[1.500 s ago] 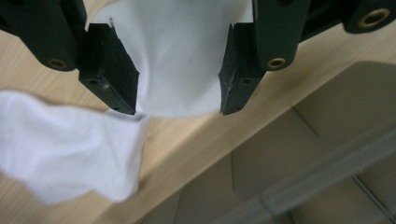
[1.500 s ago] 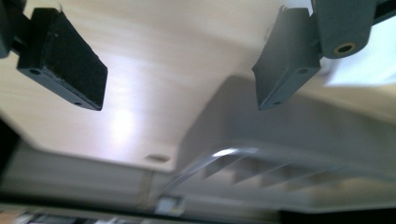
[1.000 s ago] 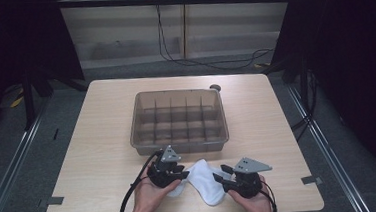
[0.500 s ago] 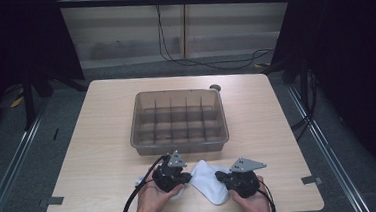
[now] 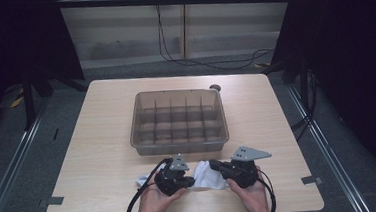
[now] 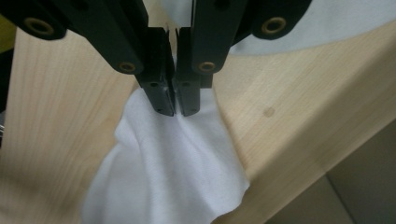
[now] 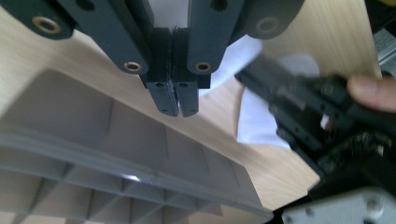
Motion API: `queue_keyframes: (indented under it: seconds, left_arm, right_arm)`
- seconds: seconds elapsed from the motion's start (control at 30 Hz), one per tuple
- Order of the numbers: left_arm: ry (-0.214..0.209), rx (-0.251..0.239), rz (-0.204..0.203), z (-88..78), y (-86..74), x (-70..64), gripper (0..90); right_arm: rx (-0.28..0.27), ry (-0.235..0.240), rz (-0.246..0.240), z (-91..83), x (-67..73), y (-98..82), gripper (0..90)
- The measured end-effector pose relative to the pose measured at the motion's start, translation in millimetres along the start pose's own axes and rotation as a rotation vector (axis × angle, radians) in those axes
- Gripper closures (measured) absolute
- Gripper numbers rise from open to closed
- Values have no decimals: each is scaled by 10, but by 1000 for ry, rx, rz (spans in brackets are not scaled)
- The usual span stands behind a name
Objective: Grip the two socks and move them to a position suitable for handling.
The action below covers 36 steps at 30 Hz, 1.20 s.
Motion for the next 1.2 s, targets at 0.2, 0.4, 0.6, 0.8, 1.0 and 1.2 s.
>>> queue_keyframes:
  seconds: [0.2, 0.4, 0.6, 0.8, 1.0, 1.2]
  left_arm:
    - [24, -66, -10, -190, 42, 37, 620]
    - [-13, -132, -14, -299, 172, 39, 543]
    - [26, -59, 19, -36, 233, 13, 492]
    - [3, -72, 7, 5, 221, -5, 870]
    - [-2, -109, -17, -133, 243, 35, 872]
    - [14, -126, -40, -206, 226, 108, 872]
  right_arm:
    - [33, 5, 11, 178, -28, 11, 892]
    - [43, 7, 15, 194, -37, 2, 891]
    - [28, 54, 20, 182, -10, 15, 889]
    - [19, 71, 30, 129, -20, 36, 795]
    - [-37, 0, 76, -94, -139, 64, 742]
    - [69, -41, 80, -122, -234, -121, 809]
Point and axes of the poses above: each handheld gripper's, and its own axes: z roughly forward along the jaws, y roughly out of its top, x roughly to its left, the point moved 1 cm from there along z, roughly forward along the jaws, and after that the axes turned 11 degrees about -x, right-handed, at the moved point
